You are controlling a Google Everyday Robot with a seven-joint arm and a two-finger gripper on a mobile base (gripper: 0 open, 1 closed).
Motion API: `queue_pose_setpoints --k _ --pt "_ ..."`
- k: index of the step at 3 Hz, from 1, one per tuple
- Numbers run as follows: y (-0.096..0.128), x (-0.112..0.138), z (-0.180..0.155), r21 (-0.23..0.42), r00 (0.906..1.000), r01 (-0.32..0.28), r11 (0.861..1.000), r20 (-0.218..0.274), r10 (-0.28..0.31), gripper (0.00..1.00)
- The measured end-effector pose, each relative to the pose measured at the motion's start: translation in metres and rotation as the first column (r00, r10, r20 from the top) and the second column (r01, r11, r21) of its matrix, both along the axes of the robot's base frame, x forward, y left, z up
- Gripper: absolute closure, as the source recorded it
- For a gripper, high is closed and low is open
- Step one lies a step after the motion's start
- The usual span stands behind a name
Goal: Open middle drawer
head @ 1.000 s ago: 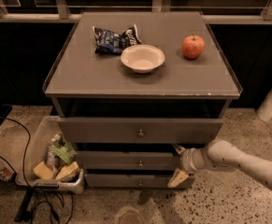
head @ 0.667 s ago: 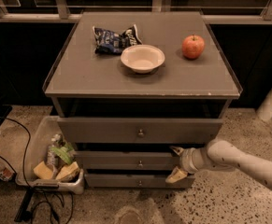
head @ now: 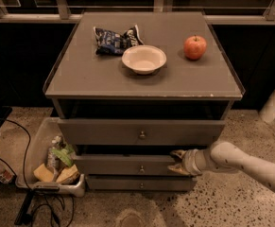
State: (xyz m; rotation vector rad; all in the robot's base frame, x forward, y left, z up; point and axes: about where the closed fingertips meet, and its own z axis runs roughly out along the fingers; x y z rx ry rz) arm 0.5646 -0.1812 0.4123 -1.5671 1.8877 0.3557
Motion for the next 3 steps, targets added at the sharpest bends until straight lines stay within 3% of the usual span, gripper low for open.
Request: queue_pose_setpoints --k 1,2,3 --pt "-0.001 -0.01 -0.001 0.002 1.0 -0.003 1.0 -0.01 0.003 0.87" --pt "-0.001 -0.01 0.005 0.002 1.0 -0.003 1.0 -0.01 0.003 1.0" --pt "-0.004 -0.027 0.006 0.009 0.9998 0.015 1.0 -0.015 -0.015 1.0"
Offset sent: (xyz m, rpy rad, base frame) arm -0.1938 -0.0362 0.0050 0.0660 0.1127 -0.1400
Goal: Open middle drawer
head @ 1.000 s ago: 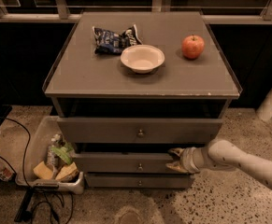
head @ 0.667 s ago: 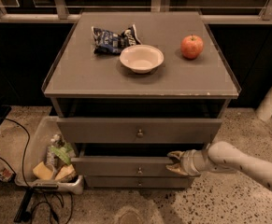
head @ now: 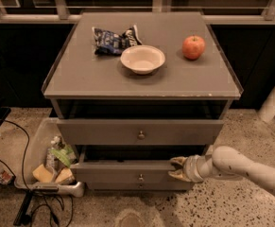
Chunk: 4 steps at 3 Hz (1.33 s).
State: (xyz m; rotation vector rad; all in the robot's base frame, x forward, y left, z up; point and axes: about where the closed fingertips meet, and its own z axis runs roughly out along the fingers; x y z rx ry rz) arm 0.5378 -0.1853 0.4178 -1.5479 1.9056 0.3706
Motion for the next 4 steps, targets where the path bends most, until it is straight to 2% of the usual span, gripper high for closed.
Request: queue_pose_setpoints --k 1,4 --pt "0.0001 0.0 0.0 0.0 1.0 0.0 1.0 0.0 0.0 0.82" --pt "-0.0011 -0.0021 -0.0052 -0.001 0.9999 0.007 1.0 -0.014 -0.007 0.12"
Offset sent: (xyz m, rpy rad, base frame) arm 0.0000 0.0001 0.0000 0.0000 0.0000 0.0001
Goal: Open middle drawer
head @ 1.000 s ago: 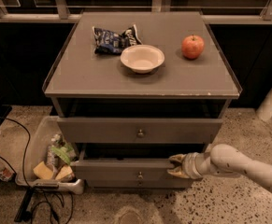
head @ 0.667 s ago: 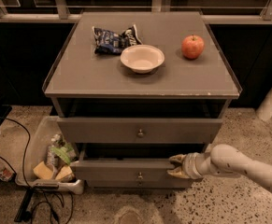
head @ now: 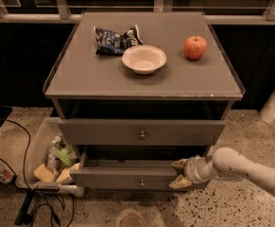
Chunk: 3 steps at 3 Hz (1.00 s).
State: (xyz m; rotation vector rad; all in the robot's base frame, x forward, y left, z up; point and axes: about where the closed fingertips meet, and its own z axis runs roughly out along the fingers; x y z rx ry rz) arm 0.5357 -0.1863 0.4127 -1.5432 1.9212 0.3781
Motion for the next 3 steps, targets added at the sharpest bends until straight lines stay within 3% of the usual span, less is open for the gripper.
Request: queue_pose_setpoints --k 1,3 --pt "0.0 0.0 0.0 0.0 1.0 0.0 1.0 0.0 0.0 0.14" --pt "-0.012 -0.064 0.012 -0.003 0.9993 0.015 1.0 0.036 -0.014 0.61"
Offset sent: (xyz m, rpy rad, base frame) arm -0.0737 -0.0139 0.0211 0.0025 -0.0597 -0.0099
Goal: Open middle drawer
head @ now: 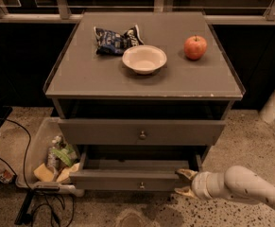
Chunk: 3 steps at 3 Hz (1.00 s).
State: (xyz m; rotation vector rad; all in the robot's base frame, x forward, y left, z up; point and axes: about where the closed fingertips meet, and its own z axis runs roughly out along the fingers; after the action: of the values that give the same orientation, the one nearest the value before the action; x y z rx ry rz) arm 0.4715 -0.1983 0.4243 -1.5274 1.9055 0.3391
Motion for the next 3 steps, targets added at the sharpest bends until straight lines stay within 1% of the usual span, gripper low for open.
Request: queue_pose_setpoints --k 1,2,3 --pt "-0.0016 -0.0075 -0.0023 0.002 1.0 0.004 1.0 -0.008 -0.004 0.65" --pt "-0.0016 -0.0075 -0.0023 0.002 1.0 0.004 1.0 -0.008 -0.004 0.47" --pt "-0.0016 -0.0075 -0.0023 0.002 1.0 0.004 1.0 -0.008 -0.004 0.24"
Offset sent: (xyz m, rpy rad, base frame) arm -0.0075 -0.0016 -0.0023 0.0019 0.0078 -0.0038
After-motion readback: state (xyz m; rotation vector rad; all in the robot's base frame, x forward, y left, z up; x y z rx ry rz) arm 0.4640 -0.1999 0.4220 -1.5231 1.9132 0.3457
